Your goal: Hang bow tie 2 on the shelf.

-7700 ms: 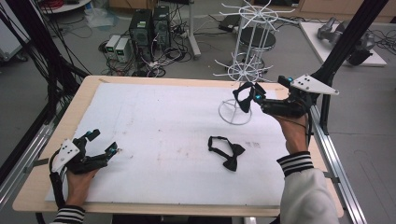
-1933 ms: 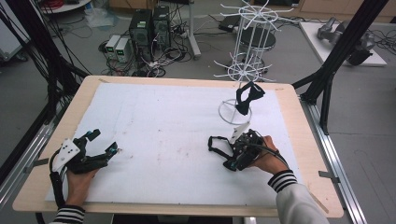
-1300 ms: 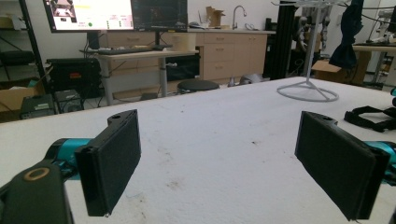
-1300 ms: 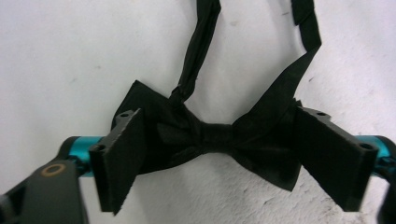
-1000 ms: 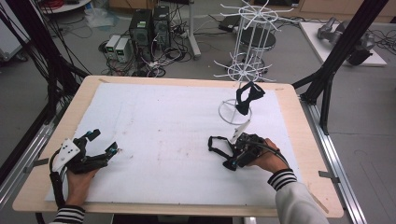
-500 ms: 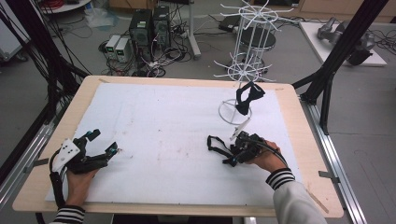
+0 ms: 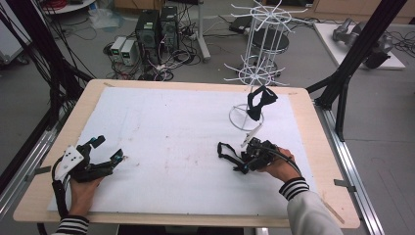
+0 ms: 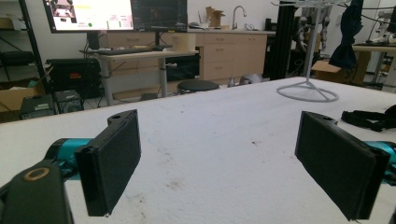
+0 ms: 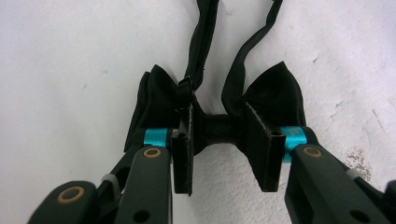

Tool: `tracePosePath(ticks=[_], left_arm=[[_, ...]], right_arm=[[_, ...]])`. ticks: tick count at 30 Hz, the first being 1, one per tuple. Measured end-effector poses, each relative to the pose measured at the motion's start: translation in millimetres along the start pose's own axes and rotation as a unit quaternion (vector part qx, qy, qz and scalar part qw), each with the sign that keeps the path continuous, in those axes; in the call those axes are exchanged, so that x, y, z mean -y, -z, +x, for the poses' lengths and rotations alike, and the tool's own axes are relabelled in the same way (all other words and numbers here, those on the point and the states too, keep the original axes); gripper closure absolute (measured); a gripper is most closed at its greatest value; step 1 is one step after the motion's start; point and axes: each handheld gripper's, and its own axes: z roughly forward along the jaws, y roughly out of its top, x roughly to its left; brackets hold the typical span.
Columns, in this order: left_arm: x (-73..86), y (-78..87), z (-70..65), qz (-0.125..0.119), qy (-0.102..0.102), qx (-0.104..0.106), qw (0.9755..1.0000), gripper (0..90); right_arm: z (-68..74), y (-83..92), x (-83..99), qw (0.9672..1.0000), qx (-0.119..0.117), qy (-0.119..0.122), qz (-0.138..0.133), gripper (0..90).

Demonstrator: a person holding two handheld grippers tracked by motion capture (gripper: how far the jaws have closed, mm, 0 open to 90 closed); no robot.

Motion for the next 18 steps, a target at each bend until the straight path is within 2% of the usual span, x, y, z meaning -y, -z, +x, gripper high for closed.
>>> tracePosePath(ticks=[14, 18], left_arm=[[0.0, 0.0, -0.1, 0.0, 0.0, 0.0, 1.0, 14.7], [0.0, -0.1, -0.1, 0.0, 0.0, 0.0, 1.0, 14.7]], right_arm=[[4.1, 2.3, -0.3, 0.9999, 0.01, 0.01, -0.002, 68.5], [4.3, 4.9, -0.2, 0.9998, 0.014, 0.011, -0.011, 69.4]])
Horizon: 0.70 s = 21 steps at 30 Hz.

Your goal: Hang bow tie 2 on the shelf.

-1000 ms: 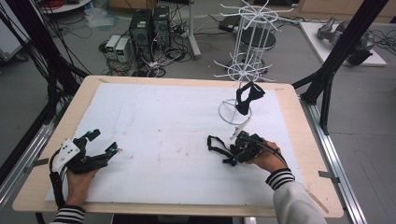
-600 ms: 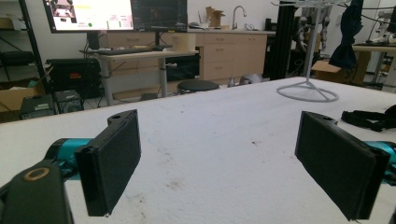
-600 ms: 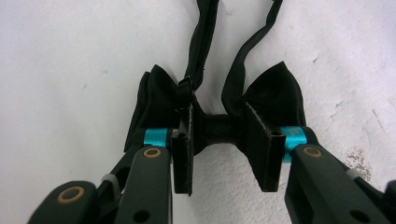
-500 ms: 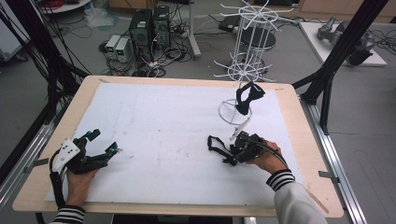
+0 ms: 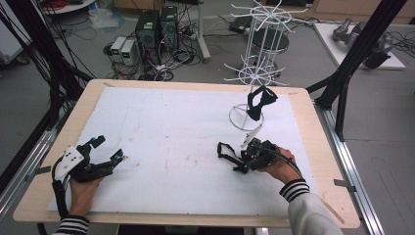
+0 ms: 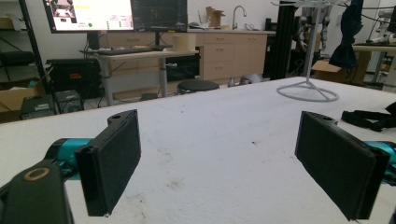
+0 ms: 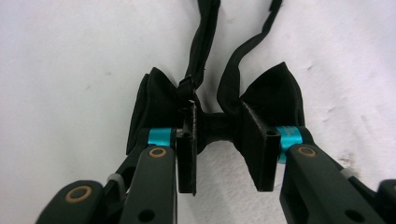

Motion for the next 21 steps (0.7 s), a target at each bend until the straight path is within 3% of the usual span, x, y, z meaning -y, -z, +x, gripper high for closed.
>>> tracePosePath(ticks=[11, 21], left_arm=[[0.0, 0.1, 0.0, 0.001, 0.0, 0.0, 1.0, 14.8], [0.0, 0.0, -0.1, 0.0, 0.0, 0.0, 1.0, 14.7]], right_arm=[[1.1, 10.7, 1.4, 0.9993, 0.014, 0.007, -0.034, 69.9], [2.3, 28.7, 4.7, 0.9947, 0.036, 0.008, -0.096, 70.1]])
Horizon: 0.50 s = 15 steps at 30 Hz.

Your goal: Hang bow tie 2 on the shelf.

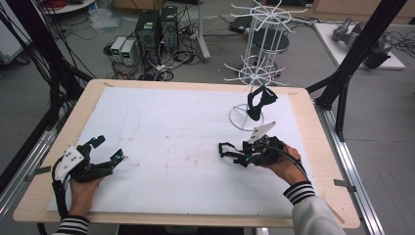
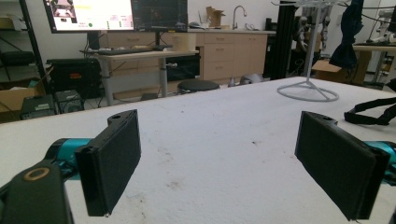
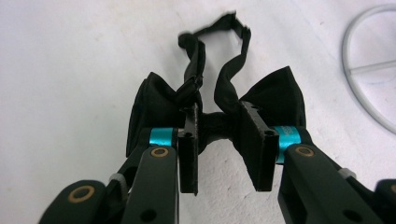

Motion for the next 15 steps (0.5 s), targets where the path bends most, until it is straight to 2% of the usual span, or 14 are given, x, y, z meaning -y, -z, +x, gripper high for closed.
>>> tracePosePath(ticks=[4, 5, 8, 15], left_arm=[[0.0, 0.0, -0.1, 0.0, 0.0, 0.0, 1.0, 14.7], [0.0, 0.0, -0.1, 0.0, 0.0, 0.0, 1.0, 14.7], [0.0, 0.0, -0.1, 0.0, 0.0, 0.0, 1.0, 14.7], [0.0, 0.1, 0.0, 0.001, -0.002, 0.0, 1.0, 14.7]], right_arm=[[1.3, 6.8, -0.4, 0.9997, 0.016, 0.003, -0.018, 70.1], [1.9, 8.7, -0.7, 0.9996, 0.014, 0.003, -0.025, 70.1], [4.7, 14.5, -2.4, 0.9985, 0.026, 0.009, -0.048, 70.1], [7.7, 28.5, -3.1, 0.9931, 0.057, 0.009, -0.102, 70.1]])
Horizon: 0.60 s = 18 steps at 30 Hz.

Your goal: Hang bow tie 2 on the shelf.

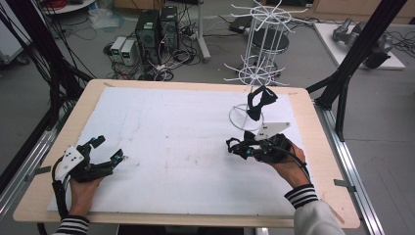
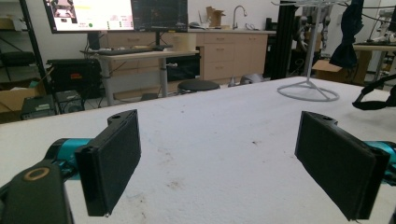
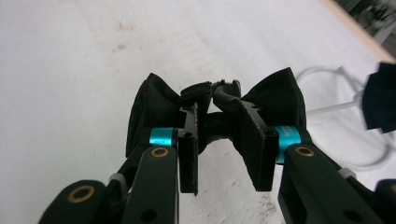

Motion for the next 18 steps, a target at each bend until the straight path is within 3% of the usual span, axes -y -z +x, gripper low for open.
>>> tracePosePath(ticks=[6, 18], left_arm=[[0.0, -0.1, 0.0, 0.0, 0.0, 0.0, 1.0, 14.8], [0.0, -0.1, -0.1, 0.0, 0.0, 0.0, 1.0, 14.7]], right_arm=[[-3.2, 12.4, -0.3, 0.9989, 0.016, -0.011, -0.043, 70.1], [-3.6, 25.3, -7.6, 0.995, 0.048, -0.008, -0.087, 70.1]])
